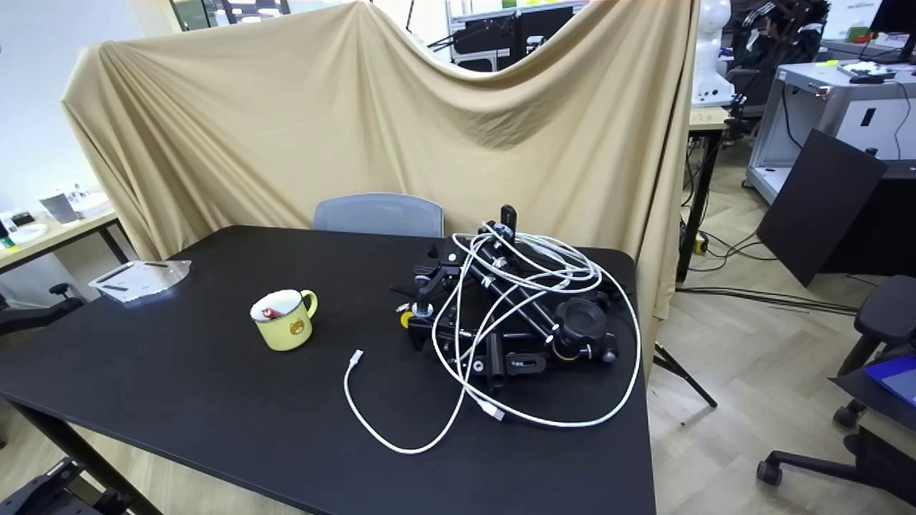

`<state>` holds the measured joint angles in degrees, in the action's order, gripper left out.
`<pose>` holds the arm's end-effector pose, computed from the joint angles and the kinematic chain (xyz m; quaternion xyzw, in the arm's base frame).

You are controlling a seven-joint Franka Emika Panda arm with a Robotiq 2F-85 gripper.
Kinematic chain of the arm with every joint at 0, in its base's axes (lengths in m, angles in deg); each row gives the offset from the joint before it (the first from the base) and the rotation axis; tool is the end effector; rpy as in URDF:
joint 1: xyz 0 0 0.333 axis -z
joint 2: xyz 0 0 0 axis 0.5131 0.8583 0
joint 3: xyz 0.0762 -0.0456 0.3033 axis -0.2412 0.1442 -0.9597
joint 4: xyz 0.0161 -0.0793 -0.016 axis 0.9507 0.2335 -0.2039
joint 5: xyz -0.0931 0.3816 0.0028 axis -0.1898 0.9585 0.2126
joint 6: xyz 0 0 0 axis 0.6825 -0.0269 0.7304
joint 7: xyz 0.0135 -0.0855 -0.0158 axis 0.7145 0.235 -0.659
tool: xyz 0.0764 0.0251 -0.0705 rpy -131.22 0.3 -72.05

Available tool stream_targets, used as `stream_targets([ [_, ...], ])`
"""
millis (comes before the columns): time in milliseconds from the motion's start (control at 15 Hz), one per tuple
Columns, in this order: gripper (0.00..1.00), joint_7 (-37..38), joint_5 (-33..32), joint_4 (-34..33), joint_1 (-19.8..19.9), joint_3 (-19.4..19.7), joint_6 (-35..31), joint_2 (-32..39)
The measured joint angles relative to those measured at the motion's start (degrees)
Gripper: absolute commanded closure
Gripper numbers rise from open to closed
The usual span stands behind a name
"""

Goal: Take the marker from the cup and put it on the table

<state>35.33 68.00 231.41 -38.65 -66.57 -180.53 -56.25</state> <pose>0.2818 0.1754 0.4891 0.9946 -0.0076 -0.0690 0.0777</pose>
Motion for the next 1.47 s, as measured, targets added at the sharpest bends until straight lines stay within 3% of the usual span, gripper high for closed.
stream_targets([
  [267, 0.0, 0.09, -5.55, 0.27, 2.11, 0.25, -5.66, 1.3],
  [667, 0.0, 2.9, -15.43, 1.76, 6.99, 0.36, -28.73, 7.14],
  [933, 0.0, 4.69, -14.84, 1.76, 7.88, 1.11, -39.91, 12.88],
  [1467, 0.0, 4.15, -14.29, 1.72, 7.24, 2.53, -42.48, 15.56],
])
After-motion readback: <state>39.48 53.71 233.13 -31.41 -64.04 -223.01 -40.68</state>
